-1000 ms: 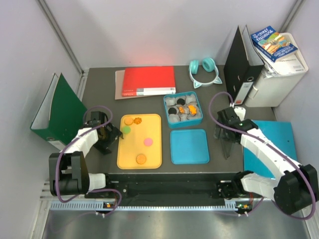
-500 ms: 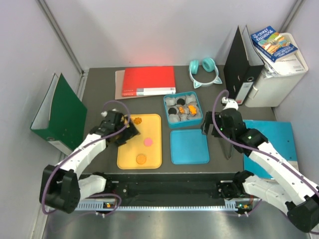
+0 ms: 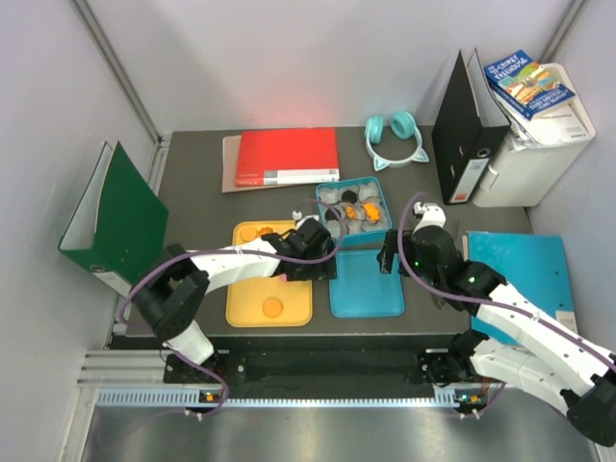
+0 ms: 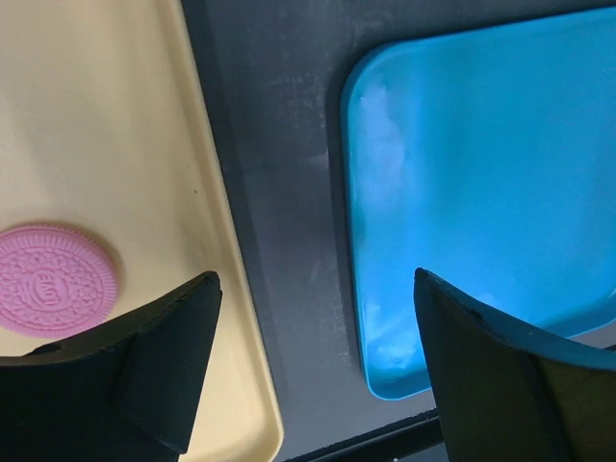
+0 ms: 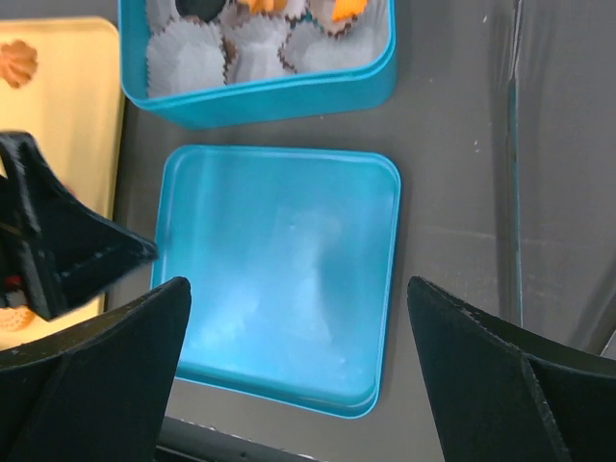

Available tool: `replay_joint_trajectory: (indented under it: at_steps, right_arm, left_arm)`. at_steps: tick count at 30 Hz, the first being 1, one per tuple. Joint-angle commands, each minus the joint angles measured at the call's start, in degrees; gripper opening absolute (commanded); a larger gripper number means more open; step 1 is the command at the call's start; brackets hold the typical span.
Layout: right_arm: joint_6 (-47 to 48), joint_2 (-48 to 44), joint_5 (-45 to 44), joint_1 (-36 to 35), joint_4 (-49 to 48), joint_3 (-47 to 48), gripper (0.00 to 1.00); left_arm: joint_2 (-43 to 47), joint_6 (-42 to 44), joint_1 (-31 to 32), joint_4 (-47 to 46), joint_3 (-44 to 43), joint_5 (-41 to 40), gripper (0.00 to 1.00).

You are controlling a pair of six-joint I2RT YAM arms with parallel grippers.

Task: Pack the cookies

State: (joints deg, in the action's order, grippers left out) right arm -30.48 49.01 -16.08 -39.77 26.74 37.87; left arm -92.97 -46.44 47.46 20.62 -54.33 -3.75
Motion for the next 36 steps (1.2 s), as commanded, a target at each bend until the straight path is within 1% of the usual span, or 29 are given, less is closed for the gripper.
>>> replay_joint_trajectory:
  at_steps: [1,6,11,17,20,21,23,24,27,28,30,33,36]
  right_arm:
    - [-0.1,-3.2,-3.0,-0.6,-2.6,-0.4,0.93]
    - [0.4,-3.6,-3.6,-0.6,-2.4,-1.2,0.94]
    - [0.5,-3.6,-3.8,-0.6,-2.4,-1.7,0.94]
    - [0.3,-3.8,-4.1,-0.6,-2.0,-2.3,0.94]
    - [0.3,-3.7,-4.6,-0.6,-1.7,-2.3,0.94]
    - [0.3,-3.7,-4.8,-0.6,-1.5,-2.3,0.93]
    - [0.4,-3.6,-5.0,-0.6,-1.4,-2.3,0.94]
    - [0.4,-3.6,-5.2,-0.6,-1.3,-2.4,0.94]
    - [0.3,-3.3,-5.4,-0.6,-1.3,-2.3,0.94]
    - [0.4,-3.2,-5.4,-0.6,-1.4,-2.2,0.93]
    - [0.5,-2.9,-5.5,-0.6,-1.4,-2.0,0.93]
    - [0.4,-2.6,-5.5,-0.6,-1.3,-2.0,0.94]
    - [0.3,-2.5,-5.5,-0.6,-1.3,-1.8,0.93]
  left_arm:
    - [0.2,0.4,1.1,-3.2,-3.3,-5.0,0.83]
    - [-2.0,-0.1,2.0,-4.1,-3.8,-5.7,0.75]
    - [-5.6,0.6,2.4,-4.5,-5.3,-4.5,0.61]
    - [-9.2,1.1,2.7,-4.5,-6.5,-4.4,0.57]
    - [-11.4,0.7,2.7,-1.6,-7.9,-5.7,0.48]
    - [-11.8,0.8,2.7,-0.9,-8.2,-5.9,0.41]
    - [-12.3,0.7,2.7,-0.1,-8.5,-5.9,0.34]
    - [-12.5,0.8,2.7,0.1,-8.8,-6.3,0.26]
    - [-12.5,0.9,2.7,1.3,-9.0,-6.8,0.13]
    - [-12.5,0.9,2.8,2.0,-9.1,-7.2,0.08]
    - [-12.7,1.2,2.7,3.0,-9.3,-7.7,0.0]
    - [-13.1,1.3,2.8,5.7,-9.8,-8.9,0.0]
    - [-11.5,1.4,2.7,5.4,-8.5,-9.3,0.0]
